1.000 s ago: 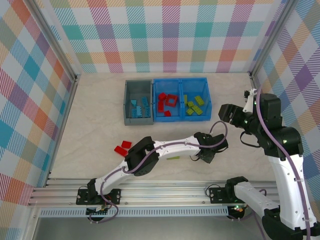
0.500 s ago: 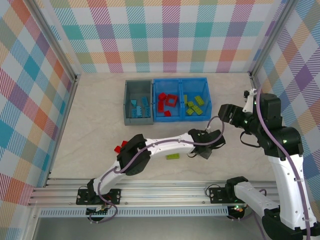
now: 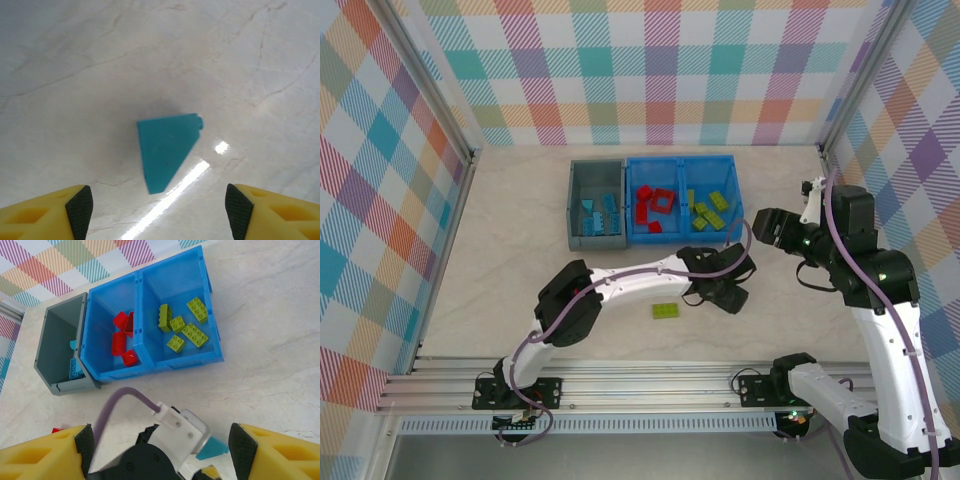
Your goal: Sort the legos into containers by color
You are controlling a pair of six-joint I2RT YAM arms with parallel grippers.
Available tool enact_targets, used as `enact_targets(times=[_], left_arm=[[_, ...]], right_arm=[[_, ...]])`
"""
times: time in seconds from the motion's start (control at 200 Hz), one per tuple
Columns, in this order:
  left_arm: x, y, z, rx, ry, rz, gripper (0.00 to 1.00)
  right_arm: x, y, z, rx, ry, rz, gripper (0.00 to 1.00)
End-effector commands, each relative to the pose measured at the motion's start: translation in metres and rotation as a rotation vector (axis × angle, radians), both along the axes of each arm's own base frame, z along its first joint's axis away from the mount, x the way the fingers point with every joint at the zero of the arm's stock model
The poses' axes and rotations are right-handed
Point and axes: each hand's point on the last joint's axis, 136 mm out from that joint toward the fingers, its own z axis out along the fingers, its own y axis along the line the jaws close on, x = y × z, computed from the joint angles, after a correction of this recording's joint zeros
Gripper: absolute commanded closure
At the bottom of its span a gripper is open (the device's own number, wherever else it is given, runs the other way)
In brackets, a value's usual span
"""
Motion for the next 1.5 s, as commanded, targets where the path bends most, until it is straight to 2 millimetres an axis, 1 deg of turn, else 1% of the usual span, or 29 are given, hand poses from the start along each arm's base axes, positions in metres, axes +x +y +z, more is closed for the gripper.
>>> enact_targets(times=[0.0,0.095,0.19,0.335,0.38,0.48,0.52,0.62,0.79,0.895,0.96,1.025,1.08,1.13,1.17,1.255,1.315,1.365,1.42,1.495], left_arm=[[-0.001,-0.015,-0.017,0.002,0.036,-0.006,0.24],[0.002,-0.021,-0.027,0.033,0.027,0.028,0.24],[0.008,-0.022,-0.04,0.075,0.012,0.067,0.26],[0.015,-0.023,-0.052,0.105,-0.014,0.09,0.32],[0.016,-0.025,-0.054,0.107,-0.015,0.088,0.36],[0.016,-0.028,-0.058,0.102,-0.012,0.085,0.53],[0.016,-0.027,-0.059,0.106,-0.015,0.087,0.58],[0.014,-0.026,-0.056,0.107,-0.022,0.084,0.65],[0.015,-0.021,-0.042,0.093,-0.051,0.095,0.67],[0.016,-0.016,-0.024,0.072,-0.076,0.106,0.67],[0.017,-0.01,-0.007,0.057,-0.095,0.119,0.67],[0.018,0.003,0.011,0.052,-0.114,0.141,0.68],[0.019,0.018,0.031,0.037,-0.131,0.165,0.68],[0.02,0.036,0.048,0.023,-0.139,0.193,0.68],[0.022,0.053,0.06,0.016,-0.146,0.217,0.68],[0.032,0.096,0.088,0.005,-0.163,0.284,0.68],[0.044,0.131,0.105,0.0,-0.17,0.336,0.68],[0.058,0.162,0.114,0.005,-0.167,0.39,0.68],[0.075,0.195,0.12,0.004,-0.165,0.447,0.67],[0.1,0.233,0.127,-0.015,-0.154,0.523,0.66]], right_arm=[[0.0,0.002,0.004,0.009,-0.025,0.011,0.27],[0.0,0.001,0.007,0.007,-0.03,0.007,0.27],[-0.001,0.0,0.01,0.004,-0.039,0.003,0.27],[-0.003,-0.001,0.011,0.001,-0.041,0.001,0.27],[-0.004,-0.001,0.011,0.002,-0.04,0.0,0.27],[-0.005,-0.002,0.01,0.002,-0.041,-0.003,0.26],[-0.005,-0.002,0.009,0.001,-0.039,-0.004,0.26],[-0.005,-0.002,0.009,0.002,-0.037,-0.002,0.26],[-0.005,-0.002,0.008,0.001,-0.036,-0.001,0.26],[-0.005,-0.001,0.008,0.001,-0.034,0.005,0.26],[-0.005,0.001,0.009,0.002,-0.036,0.016,0.26],[-0.005,0.004,0.01,0.005,-0.036,0.035,0.26],[-0.004,0.011,0.01,0.014,-0.036,0.074,0.26],[-0.004,0.022,0.012,0.036,-0.034,0.136,0.26],[-0.005,0.035,0.013,0.066,-0.041,0.216,0.27],[-0.009,0.063,0.017,0.134,-0.071,0.376,0.27],[-0.009,0.079,0.014,0.128,-0.077,0.442,0.27],[-0.009,0.095,0.008,0.084,-0.069,0.493,0.28],[-0.01,0.12,0.001,0.037,-0.065,0.551,0.28],[-0.012,0.155,-0.005,0.042,-0.066,0.622,0.28]])
